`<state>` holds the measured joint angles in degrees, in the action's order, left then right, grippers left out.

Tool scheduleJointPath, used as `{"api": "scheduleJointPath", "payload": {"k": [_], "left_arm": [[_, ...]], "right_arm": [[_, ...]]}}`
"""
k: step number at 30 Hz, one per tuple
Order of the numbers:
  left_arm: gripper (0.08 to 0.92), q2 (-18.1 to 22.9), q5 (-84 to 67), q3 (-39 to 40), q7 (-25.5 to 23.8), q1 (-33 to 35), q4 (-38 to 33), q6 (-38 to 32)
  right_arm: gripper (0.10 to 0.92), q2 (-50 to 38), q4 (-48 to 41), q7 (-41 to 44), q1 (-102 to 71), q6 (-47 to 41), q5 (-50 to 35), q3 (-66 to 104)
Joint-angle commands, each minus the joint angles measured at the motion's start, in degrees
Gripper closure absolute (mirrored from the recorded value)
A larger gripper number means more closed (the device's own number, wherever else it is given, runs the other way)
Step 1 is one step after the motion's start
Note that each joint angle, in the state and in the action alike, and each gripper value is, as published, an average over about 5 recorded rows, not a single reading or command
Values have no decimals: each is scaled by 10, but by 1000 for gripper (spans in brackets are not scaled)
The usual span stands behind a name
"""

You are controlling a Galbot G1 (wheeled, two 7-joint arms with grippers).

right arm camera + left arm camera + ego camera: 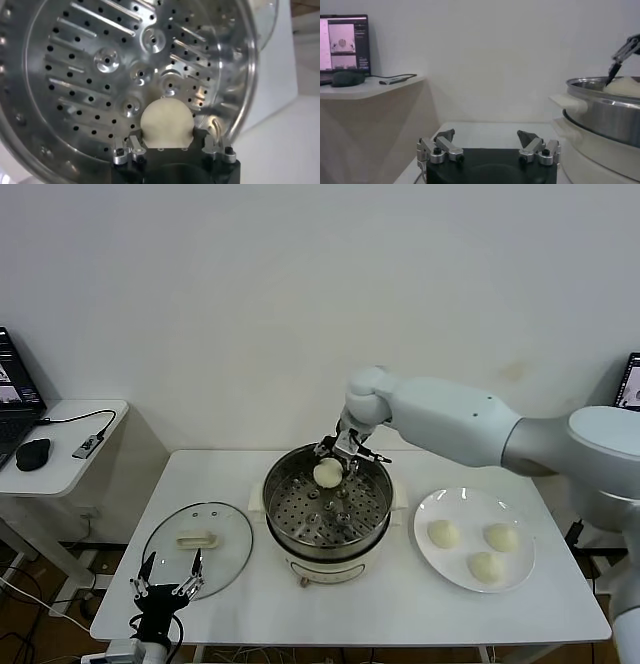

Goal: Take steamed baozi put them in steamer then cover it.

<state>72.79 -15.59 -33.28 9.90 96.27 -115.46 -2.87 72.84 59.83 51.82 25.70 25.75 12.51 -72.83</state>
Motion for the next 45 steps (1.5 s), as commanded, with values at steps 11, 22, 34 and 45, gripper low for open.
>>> {"api": "scheduleJointPath", "payload": {"k": [11,22,34,45], "left_arm": [[177,2,4,1,0,0,-2,-2],[177,3,8,4,0,5,-11,-1],[177,-11,10,-2,-3,8,-24,10],[177,-32,8,-11,-5,1,-25,16]], "right_arm": [[331,27,-52,-37,-23,57,80,19],[203,-15,20,-5,37,-1,-44,7],[203,-230,252,101,147,-362,-248,-10],[203,-433,347,89,132,-448,-233,-10]]}}
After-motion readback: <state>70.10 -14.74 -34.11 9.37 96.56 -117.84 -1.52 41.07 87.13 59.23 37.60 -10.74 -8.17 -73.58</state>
